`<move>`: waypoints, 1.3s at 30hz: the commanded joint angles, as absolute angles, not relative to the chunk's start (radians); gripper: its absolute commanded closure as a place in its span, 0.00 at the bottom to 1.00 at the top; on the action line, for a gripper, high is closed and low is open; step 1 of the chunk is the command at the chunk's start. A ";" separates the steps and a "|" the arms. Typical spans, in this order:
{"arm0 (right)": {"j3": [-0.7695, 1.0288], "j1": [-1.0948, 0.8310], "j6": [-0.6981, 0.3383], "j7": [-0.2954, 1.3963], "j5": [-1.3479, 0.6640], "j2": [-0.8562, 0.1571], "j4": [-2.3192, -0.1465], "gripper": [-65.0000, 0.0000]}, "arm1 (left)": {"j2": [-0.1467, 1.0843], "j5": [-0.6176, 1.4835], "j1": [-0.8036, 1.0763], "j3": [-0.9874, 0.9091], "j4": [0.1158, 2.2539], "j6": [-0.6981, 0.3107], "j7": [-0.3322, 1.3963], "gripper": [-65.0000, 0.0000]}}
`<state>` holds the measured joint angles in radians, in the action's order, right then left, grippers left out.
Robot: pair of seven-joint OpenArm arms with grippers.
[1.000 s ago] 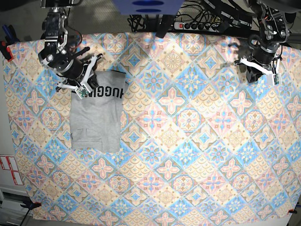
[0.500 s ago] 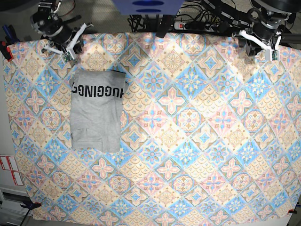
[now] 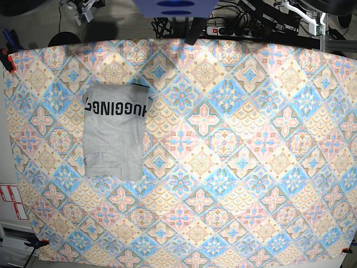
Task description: Fold the T-shirt properly
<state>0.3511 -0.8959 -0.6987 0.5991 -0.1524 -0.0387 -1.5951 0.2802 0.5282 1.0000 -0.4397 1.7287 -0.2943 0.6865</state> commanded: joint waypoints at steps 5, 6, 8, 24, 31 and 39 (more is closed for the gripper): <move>0.354 -0.895 -0.698 0.587 -0.162 -0.047 -1.379 1.00 | 0.335 0.532 0.929 -0.317 1.488 -0.297 0.573 1.00; 0.354 -0.857 -0.698 0.587 -0.162 -0.047 -1.339 1.00 | 0.340 0.532 0.908 -0.272 1.412 -0.297 0.522 1.00; 0.354 -0.799 -0.698 0.587 -0.160 -0.047 -1.253 1.00 | 0.364 0.518 0.858 -0.183 1.270 -0.292 0.426 1.00; 0.352 -0.441 -0.698 0.065 -0.157 -0.105 -0.407 1.00 | 0.305 0.337 0.443 0.328 0.443 -0.289 -0.162 1.00; 0.352 -0.433 -0.697 -0.047 -0.157 -0.099 -0.352 1.00 | 0.246 0.300 0.321 0.449 0.219 -0.289 -0.323 1.00; 0.352 -0.389 -0.487 -0.068 -0.157 -0.077 -0.337 1.00 | 0.246 0.302 0.282 0.467 0.219 -0.289 -0.328 1.00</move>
